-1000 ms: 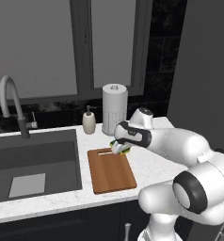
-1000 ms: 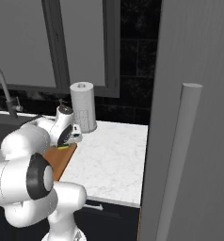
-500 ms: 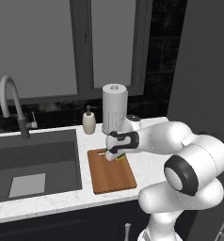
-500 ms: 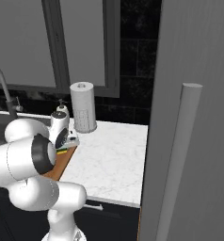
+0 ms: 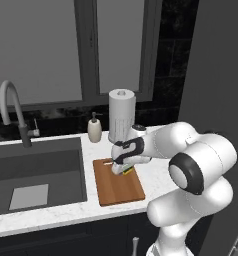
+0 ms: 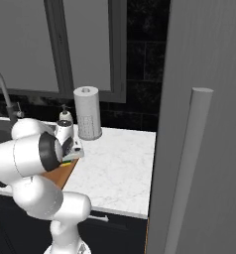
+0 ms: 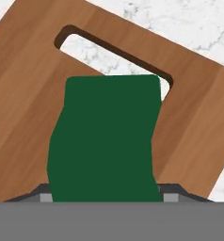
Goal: Pick up the sponge from the counter and clean the cutting board by briefly scrubbing or pressing down on the cutting board. Once finished, release the sponge.
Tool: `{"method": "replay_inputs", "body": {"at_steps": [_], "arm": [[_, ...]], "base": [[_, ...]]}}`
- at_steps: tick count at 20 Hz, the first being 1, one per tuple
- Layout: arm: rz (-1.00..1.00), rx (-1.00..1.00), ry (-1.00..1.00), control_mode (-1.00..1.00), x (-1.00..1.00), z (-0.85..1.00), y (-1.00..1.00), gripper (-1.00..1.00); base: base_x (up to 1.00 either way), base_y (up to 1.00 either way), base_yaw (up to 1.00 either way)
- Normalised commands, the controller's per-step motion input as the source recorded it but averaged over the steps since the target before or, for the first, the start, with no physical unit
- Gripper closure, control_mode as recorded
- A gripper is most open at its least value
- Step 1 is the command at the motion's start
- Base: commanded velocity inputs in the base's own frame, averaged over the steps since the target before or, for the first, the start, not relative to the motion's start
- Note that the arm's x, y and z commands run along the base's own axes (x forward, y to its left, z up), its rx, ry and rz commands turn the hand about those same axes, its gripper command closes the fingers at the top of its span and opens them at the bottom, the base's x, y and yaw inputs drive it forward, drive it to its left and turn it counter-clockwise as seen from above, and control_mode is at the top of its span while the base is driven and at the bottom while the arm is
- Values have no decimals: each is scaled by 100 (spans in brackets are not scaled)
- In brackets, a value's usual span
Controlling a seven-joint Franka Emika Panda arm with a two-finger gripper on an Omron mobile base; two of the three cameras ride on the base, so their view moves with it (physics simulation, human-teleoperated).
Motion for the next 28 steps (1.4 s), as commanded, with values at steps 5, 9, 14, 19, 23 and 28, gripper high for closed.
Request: {"method": "replay_inputs", "body": {"at_steps": [5, 9, 14, 19, 23, 28], "arm": [[1, -3, 18, -100, -26, -42, 10, 100], [7, -5, 9, -100, -70, -34, 17, 100], [9, -3, 1, -100, -100, -17, 15, 100], [11, -3, 0, -100, -100, -21, 11, 100], [16, -4, 2, -100, -94, -16, 23, 100], [13, -1, 14, -100, -32, -5, 25, 100]], "base": [[0, 0, 0], [0, 0, 0], [0, 0, 0], [0, 0, 0], [0, 0, 0], [0, 0, 0]]}}
